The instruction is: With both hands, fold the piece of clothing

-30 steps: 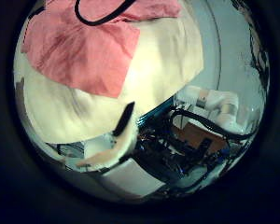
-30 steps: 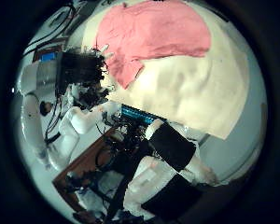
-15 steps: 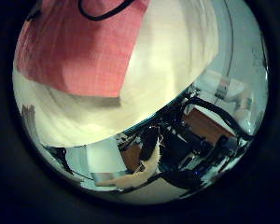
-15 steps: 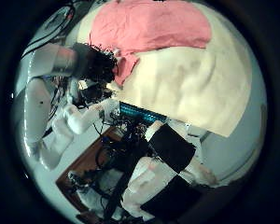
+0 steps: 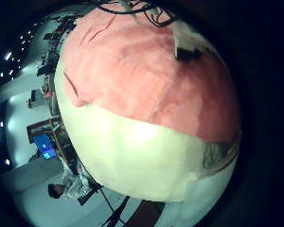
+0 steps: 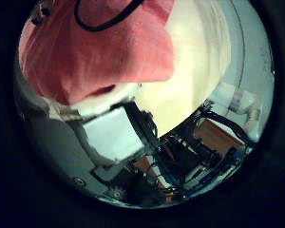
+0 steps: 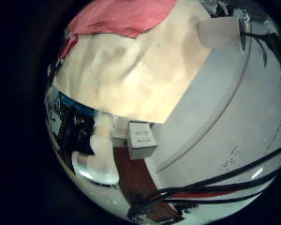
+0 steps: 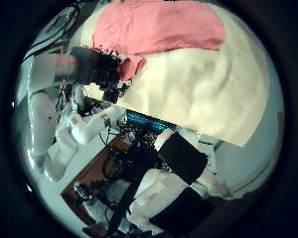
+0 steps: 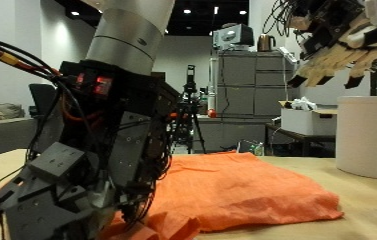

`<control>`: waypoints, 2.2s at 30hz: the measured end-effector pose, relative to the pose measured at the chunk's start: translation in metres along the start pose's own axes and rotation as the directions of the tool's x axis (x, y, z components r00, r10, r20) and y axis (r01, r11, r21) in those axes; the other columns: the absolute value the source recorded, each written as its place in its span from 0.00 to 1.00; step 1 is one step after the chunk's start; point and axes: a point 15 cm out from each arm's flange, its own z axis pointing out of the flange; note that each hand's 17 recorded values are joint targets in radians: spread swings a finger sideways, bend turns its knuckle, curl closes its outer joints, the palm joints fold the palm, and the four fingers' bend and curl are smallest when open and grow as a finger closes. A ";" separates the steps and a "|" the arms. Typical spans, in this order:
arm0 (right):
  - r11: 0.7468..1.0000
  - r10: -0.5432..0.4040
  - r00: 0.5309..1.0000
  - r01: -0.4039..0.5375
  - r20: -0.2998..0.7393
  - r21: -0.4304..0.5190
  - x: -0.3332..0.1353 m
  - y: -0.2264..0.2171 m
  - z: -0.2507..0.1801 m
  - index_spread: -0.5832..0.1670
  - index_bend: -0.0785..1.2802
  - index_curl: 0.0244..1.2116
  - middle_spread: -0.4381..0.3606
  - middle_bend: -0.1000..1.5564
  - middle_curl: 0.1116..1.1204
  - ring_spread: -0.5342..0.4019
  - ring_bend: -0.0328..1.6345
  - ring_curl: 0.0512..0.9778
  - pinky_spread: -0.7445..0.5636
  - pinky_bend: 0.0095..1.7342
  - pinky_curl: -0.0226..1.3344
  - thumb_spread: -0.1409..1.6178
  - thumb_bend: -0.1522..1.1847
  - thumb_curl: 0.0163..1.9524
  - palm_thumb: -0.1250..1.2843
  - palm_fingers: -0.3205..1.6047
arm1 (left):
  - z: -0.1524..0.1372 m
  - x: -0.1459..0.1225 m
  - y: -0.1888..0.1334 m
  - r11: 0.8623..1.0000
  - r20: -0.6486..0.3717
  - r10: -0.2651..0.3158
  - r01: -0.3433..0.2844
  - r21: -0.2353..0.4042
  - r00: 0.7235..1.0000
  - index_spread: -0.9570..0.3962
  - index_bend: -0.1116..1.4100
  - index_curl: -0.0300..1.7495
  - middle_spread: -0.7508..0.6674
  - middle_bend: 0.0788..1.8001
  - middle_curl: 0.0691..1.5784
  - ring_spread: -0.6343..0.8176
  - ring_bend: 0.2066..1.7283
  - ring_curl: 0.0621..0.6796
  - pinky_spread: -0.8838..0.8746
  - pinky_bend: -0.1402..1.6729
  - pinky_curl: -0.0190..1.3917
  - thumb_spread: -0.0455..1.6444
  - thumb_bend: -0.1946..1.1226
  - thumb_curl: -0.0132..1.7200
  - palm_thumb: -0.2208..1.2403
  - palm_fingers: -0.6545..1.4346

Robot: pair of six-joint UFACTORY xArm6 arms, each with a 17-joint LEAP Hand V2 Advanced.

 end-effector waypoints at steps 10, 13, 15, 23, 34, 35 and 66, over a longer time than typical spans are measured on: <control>0.998 -0.005 1.000 0.006 -0.014 0.066 0.007 -0.045 0.015 0.39 0.17 0.24 0.60 0.19 0.22 0.74 0.18 0.22 0.79 0.11 0.24 0.83 0.11 0.12 0.49 0.31 | -0.025 -0.013 0.004 0.999 -0.009 -0.016 0.016 0.033 1.000 0.43 0.24 0.25 0.17 0.38 0.36 0.07 0.35 0.42 0.10 0.56 0.35 0.70 0.28 0.33 0.75 0.81; 1.000 -0.002 1.000 0.003 -0.004 0.012 0.010 -0.052 0.057 0.39 0.17 0.24 0.58 0.19 0.23 0.70 0.20 0.23 0.78 0.11 0.24 0.81 0.10 0.13 0.51 0.32 | -0.028 -0.014 0.006 0.999 -0.010 -0.020 0.020 0.029 1.000 0.40 0.24 0.26 0.15 0.38 0.37 0.06 0.35 0.43 0.09 0.56 0.35 0.72 0.28 0.34 0.75 0.81; 1.000 0.001 1.000 -0.001 -0.005 0.026 0.015 -0.065 0.074 0.39 0.17 0.23 0.57 0.20 0.24 0.67 0.21 0.23 0.77 0.10 0.24 0.77 0.10 0.14 0.51 0.33 | -0.031 -0.015 0.009 1.000 -0.009 -0.019 0.019 0.018 1.000 0.39 0.24 0.28 0.15 0.38 0.37 0.05 0.34 0.43 0.08 0.55 0.35 0.73 0.27 0.35 0.75 0.81; 0.997 -0.030 0.997 0.034 -0.068 0.064 0.032 -0.118 0.110 0.38 0.18 0.23 0.52 0.21 0.25 0.59 0.23 0.24 0.72 0.11 0.24 0.68 0.10 0.15 0.52 0.34 | -0.042 -0.013 0.015 1.000 -0.027 -0.008 0.008 -0.006 1.000 0.35 0.21 0.32 0.13 0.37 0.37 0.04 0.33 0.45 0.07 0.55 0.35 0.75 0.26 0.39 0.75 0.81; 0.999 -0.006 0.998 0.008 -0.064 0.038 0.035 -0.148 0.141 0.39 0.19 0.24 0.49 0.22 0.26 0.55 0.25 0.23 0.69 0.11 0.23 0.63 0.10 0.16 0.55 0.36 | -0.046 -0.016 0.020 1.000 -0.035 -0.009 0.009 0.002 0.999 0.34 0.19 0.36 0.12 0.37 0.38 0.05 0.31 0.47 0.07 0.54 0.35 0.78 0.25 0.43 0.76 0.81; 0.999 -0.004 0.998 0.006 -0.066 0.035 0.035 -0.149 0.143 0.39 0.19 0.24 0.49 0.22 0.26 0.55 0.25 0.24 0.68 0.11 0.23 0.63 0.10 0.17 0.55 0.36 | -0.047 -0.017 0.021 1.000 -0.037 -0.013 0.013 0.006 0.999 0.34 0.19 0.36 0.12 0.37 0.38 0.05 0.31 0.47 0.07 0.54 0.35 0.78 0.25 0.43 0.75 0.81; 0.974 0.089 0.984 -0.054 -0.156 0.221 0.044 -0.064 0.073 0.39 0.81 0.66 0.37 0.81 0.64 0.33 0.80 0.65 0.34 0.72 0.53 0.76 0.14 0.23 0.84 0.78 | -0.107 -0.034 0.089 0.998 -0.117 0.026 -0.033 -0.058 0.993 0.28 0.19 0.45 0.12 0.43 0.39 0.03 0.38 0.57 0.07 0.60 0.37 0.81 0.14 0.24 0.62 0.85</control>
